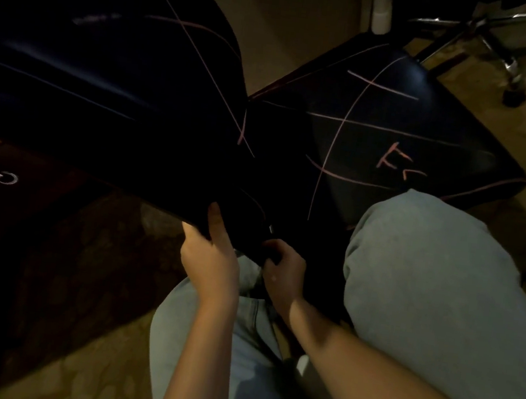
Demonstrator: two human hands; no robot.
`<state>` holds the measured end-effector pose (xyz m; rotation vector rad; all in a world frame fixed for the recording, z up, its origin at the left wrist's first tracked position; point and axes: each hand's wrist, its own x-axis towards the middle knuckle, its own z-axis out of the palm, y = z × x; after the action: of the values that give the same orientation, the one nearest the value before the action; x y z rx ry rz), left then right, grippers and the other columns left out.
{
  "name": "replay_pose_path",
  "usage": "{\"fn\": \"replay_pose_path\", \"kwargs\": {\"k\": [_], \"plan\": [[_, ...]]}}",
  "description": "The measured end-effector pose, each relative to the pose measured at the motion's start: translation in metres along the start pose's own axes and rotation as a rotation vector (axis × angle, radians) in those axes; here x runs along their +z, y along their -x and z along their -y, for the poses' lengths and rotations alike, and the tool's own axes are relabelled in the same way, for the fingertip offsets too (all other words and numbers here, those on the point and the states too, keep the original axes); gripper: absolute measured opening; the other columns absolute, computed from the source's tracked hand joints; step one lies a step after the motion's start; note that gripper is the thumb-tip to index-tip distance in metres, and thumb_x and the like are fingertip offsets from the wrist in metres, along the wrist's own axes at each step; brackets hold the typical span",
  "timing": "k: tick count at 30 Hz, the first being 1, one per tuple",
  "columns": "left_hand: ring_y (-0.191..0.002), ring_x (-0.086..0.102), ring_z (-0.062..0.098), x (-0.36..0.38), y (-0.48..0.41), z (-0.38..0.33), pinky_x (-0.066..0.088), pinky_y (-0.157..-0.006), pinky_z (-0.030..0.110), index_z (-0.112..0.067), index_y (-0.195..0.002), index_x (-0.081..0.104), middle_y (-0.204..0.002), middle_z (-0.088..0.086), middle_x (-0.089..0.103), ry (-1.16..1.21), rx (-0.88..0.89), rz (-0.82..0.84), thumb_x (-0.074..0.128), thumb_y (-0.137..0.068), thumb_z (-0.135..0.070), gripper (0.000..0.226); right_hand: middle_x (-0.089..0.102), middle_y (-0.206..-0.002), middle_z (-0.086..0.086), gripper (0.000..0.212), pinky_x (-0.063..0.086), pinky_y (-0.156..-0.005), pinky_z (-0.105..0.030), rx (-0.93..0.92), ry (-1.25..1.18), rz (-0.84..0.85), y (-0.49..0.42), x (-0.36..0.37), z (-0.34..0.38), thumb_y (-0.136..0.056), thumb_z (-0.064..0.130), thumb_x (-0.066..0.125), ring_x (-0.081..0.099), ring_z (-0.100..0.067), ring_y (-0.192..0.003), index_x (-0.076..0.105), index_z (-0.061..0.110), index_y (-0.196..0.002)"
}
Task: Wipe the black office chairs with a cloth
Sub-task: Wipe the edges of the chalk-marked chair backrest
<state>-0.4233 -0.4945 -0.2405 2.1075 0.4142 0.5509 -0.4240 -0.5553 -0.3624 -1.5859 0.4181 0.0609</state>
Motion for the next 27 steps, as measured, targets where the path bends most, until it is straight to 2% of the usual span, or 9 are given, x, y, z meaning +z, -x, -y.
{"fn": "replay_pose_path", "kwargs": {"k": [2, 7, 10, 12, 15, 18, 21, 23, 27], "plan": [[-0.041, 0.045, 0.007, 0.002, 0.001, 0.001, 0.03, -0.037, 0.023, -0.012, -0.13, 0.049, -0.056, -0.002, 0.049, 0.004, 0.004, -0.016, 0.037, -0.094, -0.054, 0.057, 0.066, -0.095, 0.008, 0.036, 0.047, -0.084, -0.015, 0.053, -0.009, -0.022, -0.003, 0.005, -0.007, -0.083, -0.008, 0.051, 0.061, -0.005, -0.094, 0.07, 0.014, -0.103], [-0.043, 0.047, 0.005, 0.005, 0.001, 0.001, 0.03, -0.037, 0.016, -0.006, -0.125, 0.053, -0.058, -0.005, 0.048, 0.041, 0.003, -0.05, 0.037, -0.09, -0.056, 0.063, 0.064, -0.091, 0.008, 0.032, 0.043, -0.072, -0.008, 0.209, -0.017, -0.068, -0.01, 0.014, -0.027, -0.088, -0.005, 0.051, 0.06, -0.005, -0.088, 0.07, 0.017, -0.102], [-0.042, 0.045, 0.005, 0.006, 0.002, 0.0, 0.029, -0.038, 0.015, -0.007, -0.122, 0.054, -0.057, -0.006, 0.046, 0.066, 0.013, -0.05, 0.036, -0.087, -0.057, 0.063, 0.068, -0.092, -0.001, 0.031, 0.049, -0.079, -0.024, 0.273, -0.022, -0.111, -0.015, 0.019, -0.035, -0.087, -0.006, 0.05, 0.062, -0.014, -0.089, 0.071, 0.013, -0.1], [-0.042, 0.045, 0.005, 0.007, 0.002, 0.002, 0.028, -0.038, 0.014, -0.005, -0.119, 0.055, -0.057, -0.007, 0.045, 0.072, 0.01, -0.056, 0.036, -0.088, -0.057, 0.064, 0.07, -0.097, -0.006, 0.03, 0.049, -0.085, -0.029, 0.307, -0.018, -0.125, -0.018, 0.023, -0.039, -0.086, -0.006, 0.051, 0.062, -0.017, -0.093, 0.071, 0.011, -0.101], [-0.042, 0.044, 0.004, 0.007, 0.001, 0.003, 0.028, -0.04, 0.014, -0.006, -0.117, 0.056, -0.058, -0.008, 0.046, 0.076, 0.025, -0.066, 0.035, -0.086, -0.065, 0.069, 0.07, -0.104, -0.008, 0.032, 0.043, -0.086, -0.025, 0.31, 0.016, -0.159, -0.021, 0.028, -0.048, -0.085, -0.006, 0.053, 0.062, -0.019, -0.1, 0.071, 0.009, -0.107], [-0.041, 0.043, 0.004, 0.008, 0.001, 0.002, 0.027, -0.039, 0.014, -0.017, -0.111, 0.054, -0.058, -0.007, 0.046, 0.066, 0.015, -0.072, 0.036, -0.09, -0.06, 0.051, 0.068, -0.101, -0.007, 0.029, 0.039, -0.086, -0.024, 0.339, -0.01, -0.202, -0.023, 0.034, -0.051, -0.087, -0.003, 0.054, 0.061, -0.023, -0.104, 0.068, 0.008, -0.109], [-0.042, 0.044, 0.004, 0.007, 0.002, 0.002, 0.027, -0.039, 0.014, -0.01, -0.119, 0.055, -0.058, -0.007, 0.046, 0.044, 0.012, -0.078, 0.039, -0.097, -0.051, 0.049, 0.067, -0.105, -0.009, 0.028, 0.038, -0.084, -0.024, 0.379, -0.065, -0.204, -0.025, 0.034, -0.046, -0.089, -0.002, 0.052, 0.06, -0.024, -0.106, 0.067, 0.008, -0.111], [-0.043, 0.046, 0.004, 0.007, 0.001, 0.0, 0.029, -0.039, 0.015, -0.007, -0.122, 0.055, -0.059, -0.007, 0.047, 0.043, -0.01, -0.078, 0.038, -0.094, -0.051, 0.055, 0.068, -0.107, -0.01, 0.03, 0.04, -0.085, -0.023, 0.387, -0.02, -0.17, -0.025, 0.029, -0.041, -0.088, -0.004, 0.053, 0.06, -0.023, -0.106, 0.068, 0.007, -0.111], [-0.046, 0.05, 0.003, 0.005, 0.003, -0.006, 0.033, -0.038, 0.017, -0.009, -0.129, 0.051, -0.06, -0.008, 0.05, 0.046, -0.039, -0.049, 0.038, -0.09, -0.052, 0.06, 0.069, -0.1, -0.006, 0.032, 0.052, -0.091, -0.033, 0.412, -0.045, -0.114, -0.021, 0.017, -0.023, -0.086, -0.008, 0.05, 0.063, -0.021, -0.098, 0.071, 0.011, -0.1]]}}
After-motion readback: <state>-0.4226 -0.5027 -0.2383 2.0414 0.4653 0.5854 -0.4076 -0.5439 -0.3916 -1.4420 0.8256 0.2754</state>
